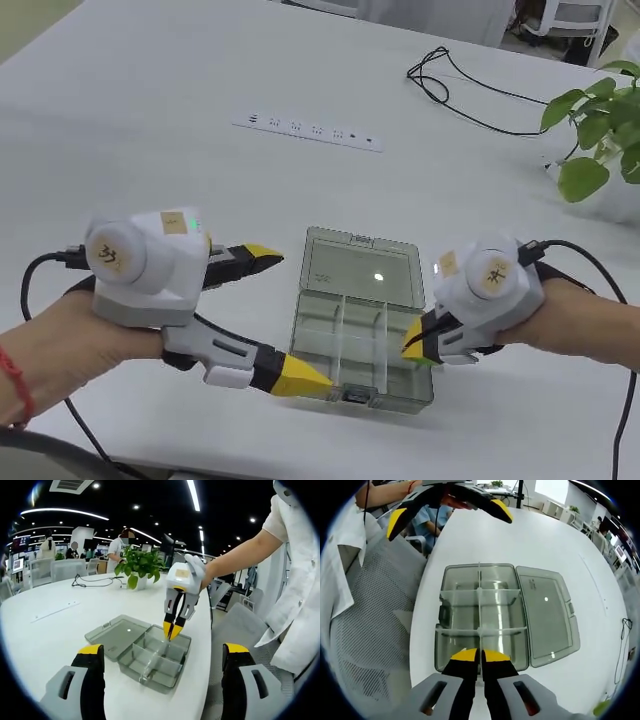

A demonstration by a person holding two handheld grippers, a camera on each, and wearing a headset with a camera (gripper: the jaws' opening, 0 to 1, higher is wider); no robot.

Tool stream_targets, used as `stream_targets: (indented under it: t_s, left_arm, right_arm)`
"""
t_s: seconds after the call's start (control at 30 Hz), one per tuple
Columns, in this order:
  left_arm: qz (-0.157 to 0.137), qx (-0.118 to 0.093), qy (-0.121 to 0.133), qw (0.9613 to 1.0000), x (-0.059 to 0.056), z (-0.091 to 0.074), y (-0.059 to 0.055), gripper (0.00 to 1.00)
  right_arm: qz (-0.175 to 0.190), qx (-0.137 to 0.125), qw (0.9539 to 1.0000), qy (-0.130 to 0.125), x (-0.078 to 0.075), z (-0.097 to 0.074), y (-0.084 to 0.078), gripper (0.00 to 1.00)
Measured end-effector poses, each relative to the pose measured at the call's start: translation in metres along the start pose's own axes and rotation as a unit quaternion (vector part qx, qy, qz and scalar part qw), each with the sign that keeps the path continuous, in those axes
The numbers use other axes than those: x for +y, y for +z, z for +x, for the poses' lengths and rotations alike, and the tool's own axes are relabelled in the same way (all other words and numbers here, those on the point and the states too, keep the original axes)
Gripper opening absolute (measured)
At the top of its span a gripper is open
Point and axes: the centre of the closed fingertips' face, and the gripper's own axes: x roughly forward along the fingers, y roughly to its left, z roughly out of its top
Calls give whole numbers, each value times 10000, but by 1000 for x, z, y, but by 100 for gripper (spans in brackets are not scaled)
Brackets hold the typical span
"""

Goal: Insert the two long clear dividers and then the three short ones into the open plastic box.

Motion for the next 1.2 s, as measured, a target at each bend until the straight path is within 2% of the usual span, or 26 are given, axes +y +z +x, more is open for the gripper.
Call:
stream_targets:
  t_s: [0.13, 0.27, 0.6, 0.87, 1.2]
  left_arm:
    - [-5, 13, -7, 10000, -1, -1, -1, 100]
    - [-5, 25, -31, 10000, -2, -1, -2, 100]
    - [17, 86, -58, 9999, -3, -4, -4, 100]
    - [20, 136, -51, 9999, -3, -8, -5, 100]
    - [27, 206, -81, 9998, -4, -11, -7, 100]
  right_arm:
    - [94, -88, 9999, -40, 0, -7, 0, 9]
    - [263, -283, 9992, -143, -2, -19, 3, 13]
    - [698, -819, 9931, -460, -4, -53, 6, 27]
    - [932, -1088, 9872, -696, 0, -77, -7, 37]
    - [1258, -1322, 9790, -908, 9, -93, -26, 52]
